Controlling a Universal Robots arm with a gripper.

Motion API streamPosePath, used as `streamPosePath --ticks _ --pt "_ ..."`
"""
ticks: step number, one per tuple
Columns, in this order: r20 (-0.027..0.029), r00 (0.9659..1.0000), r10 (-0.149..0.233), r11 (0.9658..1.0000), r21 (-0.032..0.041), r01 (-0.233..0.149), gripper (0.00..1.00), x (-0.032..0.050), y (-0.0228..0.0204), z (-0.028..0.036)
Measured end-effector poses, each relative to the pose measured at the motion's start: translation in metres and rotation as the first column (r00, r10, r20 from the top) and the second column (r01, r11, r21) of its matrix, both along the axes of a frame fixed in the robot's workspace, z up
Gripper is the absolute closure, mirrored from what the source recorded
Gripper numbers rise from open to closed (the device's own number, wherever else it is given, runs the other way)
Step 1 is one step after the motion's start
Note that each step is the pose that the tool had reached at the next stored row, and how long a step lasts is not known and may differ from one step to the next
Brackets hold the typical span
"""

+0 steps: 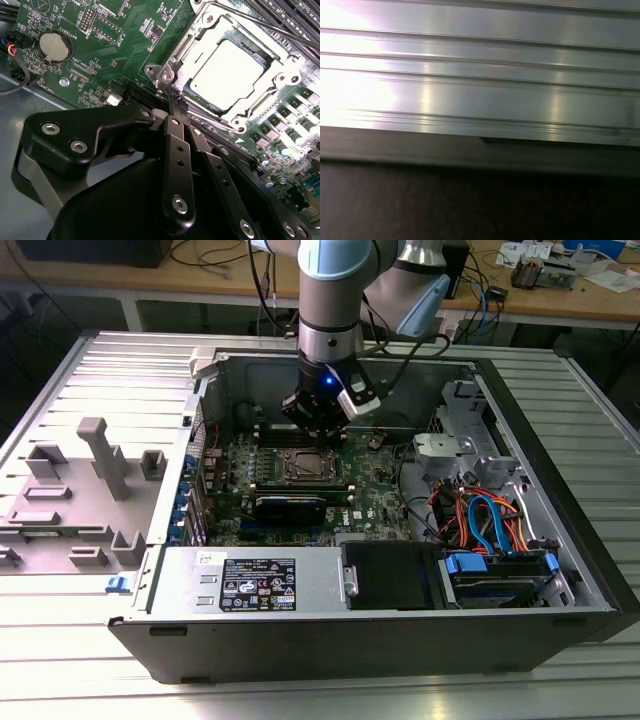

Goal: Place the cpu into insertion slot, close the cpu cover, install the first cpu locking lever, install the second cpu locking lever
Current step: 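Install the first cpu locking lever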

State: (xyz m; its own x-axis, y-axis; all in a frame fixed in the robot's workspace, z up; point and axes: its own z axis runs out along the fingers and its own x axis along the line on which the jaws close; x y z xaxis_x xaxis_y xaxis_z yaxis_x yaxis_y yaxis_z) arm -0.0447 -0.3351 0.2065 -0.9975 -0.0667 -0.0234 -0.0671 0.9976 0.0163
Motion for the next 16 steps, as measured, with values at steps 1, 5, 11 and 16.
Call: streamPosePath --ticks 1,5,11,16 --pt "0.0 1.0 0.0 1.0 0.0 0.0 0.89 0.0 0.0 -0.0002" --pt "-0.0002 1.0 0.0 1.0 -0.0001 0.0 0.89 0.0 0.0 -0.001" --pt "0.0001 1.0 0.0 1.0 0.0006 0.0 0.89 0.0001 0.0001 0.0038" --pt "-0.0002 1.0 0.0 1.0 -0.0005 0.0 0.89 0.0 -0.0026 -0.0025"
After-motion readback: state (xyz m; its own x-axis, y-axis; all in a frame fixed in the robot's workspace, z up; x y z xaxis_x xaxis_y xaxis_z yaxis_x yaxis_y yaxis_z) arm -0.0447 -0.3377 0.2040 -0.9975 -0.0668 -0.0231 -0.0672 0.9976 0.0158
